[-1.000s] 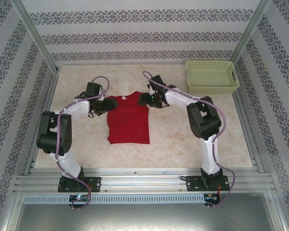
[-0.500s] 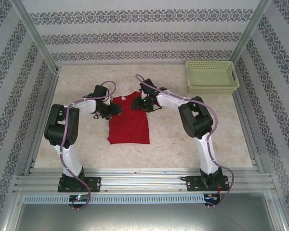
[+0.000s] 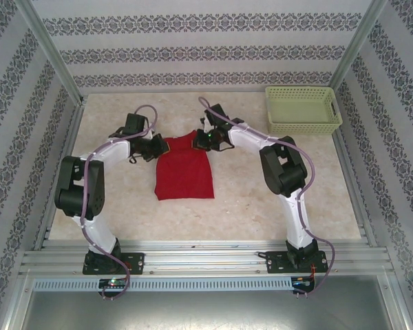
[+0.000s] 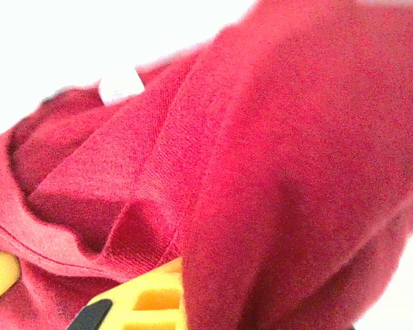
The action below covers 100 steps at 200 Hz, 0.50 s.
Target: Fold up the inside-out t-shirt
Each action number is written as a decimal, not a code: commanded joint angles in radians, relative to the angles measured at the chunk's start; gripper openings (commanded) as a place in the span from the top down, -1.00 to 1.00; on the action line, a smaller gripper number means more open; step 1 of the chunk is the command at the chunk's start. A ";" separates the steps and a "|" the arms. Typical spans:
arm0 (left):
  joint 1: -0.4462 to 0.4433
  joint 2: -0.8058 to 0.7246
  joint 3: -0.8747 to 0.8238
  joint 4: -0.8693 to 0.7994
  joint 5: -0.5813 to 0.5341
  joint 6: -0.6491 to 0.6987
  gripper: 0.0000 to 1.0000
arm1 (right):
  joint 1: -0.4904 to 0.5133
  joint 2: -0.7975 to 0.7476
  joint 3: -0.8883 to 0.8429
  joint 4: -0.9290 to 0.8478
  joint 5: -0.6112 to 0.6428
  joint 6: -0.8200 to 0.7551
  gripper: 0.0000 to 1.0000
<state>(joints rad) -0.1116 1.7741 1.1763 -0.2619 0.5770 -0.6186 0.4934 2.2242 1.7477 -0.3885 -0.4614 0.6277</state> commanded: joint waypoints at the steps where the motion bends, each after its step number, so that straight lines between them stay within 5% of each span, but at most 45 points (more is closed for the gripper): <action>1: 0.039 -0.026 0.128 0.108 -0.001 -0.018 1.00 | -0.044 -0.023 0.196 -0.004 -0.005 -0.076 1.00; 21: 0.050 -0.008 0.212 0.141 -0.019 -0.002 1.00 | -0.059 0.029 0.367 -0.050 -0.004 -0.115 1.00; 40: 0.048 -0.041 0.157 0.227 0.006 -0.009 1.00 | -0.050 0.003 0.342 -0.017 0.001 -0.149 1.00; 100: -0.129 -0.328 -0.569 0.686 -0.010 -0.048 1.00 | 0.055 -0.344 -0.546 0.484 0.100 -0.126 1.00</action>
<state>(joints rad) -0.1513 1.5127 0.8120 0.2218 0.5838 -0.6384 0.5156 1.9736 1.4624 -0.0963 -0.4168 0.4866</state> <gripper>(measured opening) 0.078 0.082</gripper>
